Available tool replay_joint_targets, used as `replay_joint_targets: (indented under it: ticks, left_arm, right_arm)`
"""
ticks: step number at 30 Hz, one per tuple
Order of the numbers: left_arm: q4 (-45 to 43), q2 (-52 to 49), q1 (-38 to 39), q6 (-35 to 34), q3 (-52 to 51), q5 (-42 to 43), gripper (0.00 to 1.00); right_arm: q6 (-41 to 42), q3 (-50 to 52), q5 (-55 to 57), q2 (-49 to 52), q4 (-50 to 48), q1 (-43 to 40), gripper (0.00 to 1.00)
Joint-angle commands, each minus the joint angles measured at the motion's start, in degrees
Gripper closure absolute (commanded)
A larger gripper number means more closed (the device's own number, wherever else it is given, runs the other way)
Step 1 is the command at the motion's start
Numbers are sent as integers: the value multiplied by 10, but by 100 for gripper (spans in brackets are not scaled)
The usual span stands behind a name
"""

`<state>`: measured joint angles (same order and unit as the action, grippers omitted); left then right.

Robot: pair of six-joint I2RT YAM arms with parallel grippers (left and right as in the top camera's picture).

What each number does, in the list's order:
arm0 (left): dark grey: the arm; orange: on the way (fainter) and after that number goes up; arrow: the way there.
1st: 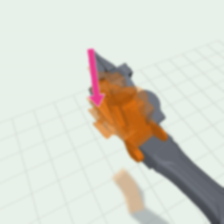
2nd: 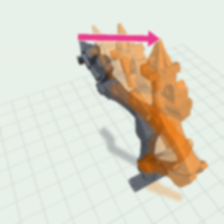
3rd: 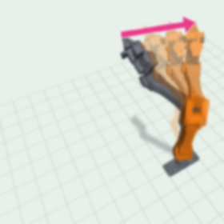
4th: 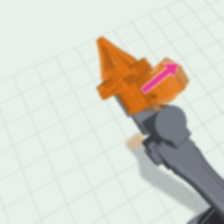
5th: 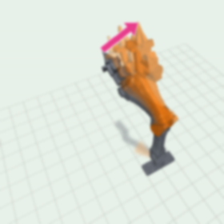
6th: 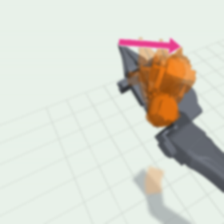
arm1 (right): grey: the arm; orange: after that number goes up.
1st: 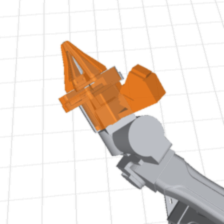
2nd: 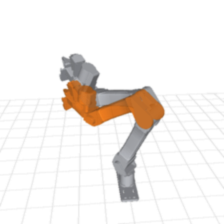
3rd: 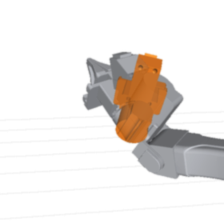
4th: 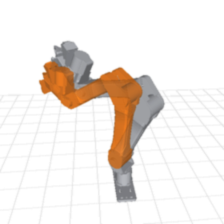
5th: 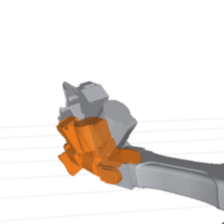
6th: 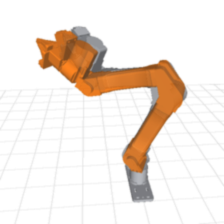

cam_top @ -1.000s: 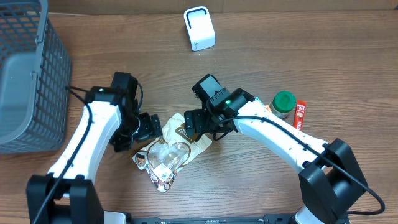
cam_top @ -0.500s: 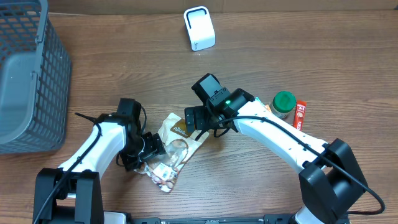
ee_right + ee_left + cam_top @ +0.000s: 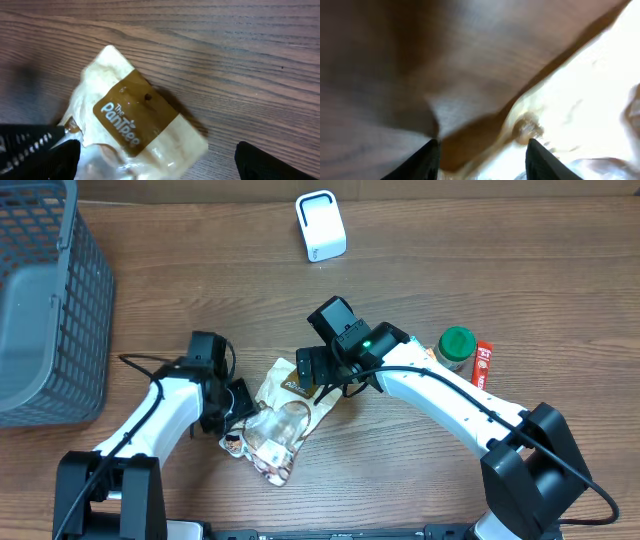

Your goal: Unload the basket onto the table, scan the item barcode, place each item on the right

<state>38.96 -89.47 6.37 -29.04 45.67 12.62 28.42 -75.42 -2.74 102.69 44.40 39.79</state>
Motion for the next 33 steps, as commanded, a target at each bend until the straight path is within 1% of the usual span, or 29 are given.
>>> replay_joint_targets:
  ticks: [1,2,3,6,7,9,12,15,18,20,25,29,33]
  left_arm:
    - [9,-3,0,42,69,-12,44]
    - [29,-3,0,42,91,-12,37]
    - [61,-3,0,42,120,-12,32]
    - [165,-3,1,25,190,-11,26]
    - [201,-3,2,11,206,-10,23]
    - [261,-3,4,-23,217,-10,20]
    - [324,-3,4,-60,205,-10,21]
    - [356,-3,4,-101,181,-10,25]
    - [357,-3,4,-151,145,-3,28]
    - [339,-3,4,-179,118,7,29]
    - [256,-3,5,-184,43,94,33]
    - [194,-3,5,-193,-1,93,39]
    - [144,-3,6,-206,-29,84,40]
  right_arm:
    - [-3,-7,6,-4,-3,-2,0]
    - [-3,-7,6,-4,-3,-2,0]
    - [-3,-7,6,-4,-3,-2,0]
    - [-3,-7,6,-4,-3,-2,0]
    - [-3,-7,6,-4,-3,-2,0]
    - [-3,-7,6,-4,-3,-2,0]
    - [-3,-7,6,-4,-3,-2,0]
    - [-3,-7,6,-4,-3,-2,0]
    - [-3,-7,6,-4,-3,-2,0]
    - [-3,-7,6,-4,-1,-2,0]
    - [-4,-7,6,-4,-2,-2,0]
    - [-4,-7,6,-4,-1,-2,0]
    - [-4,-7,6,-4,-2,-2,0]
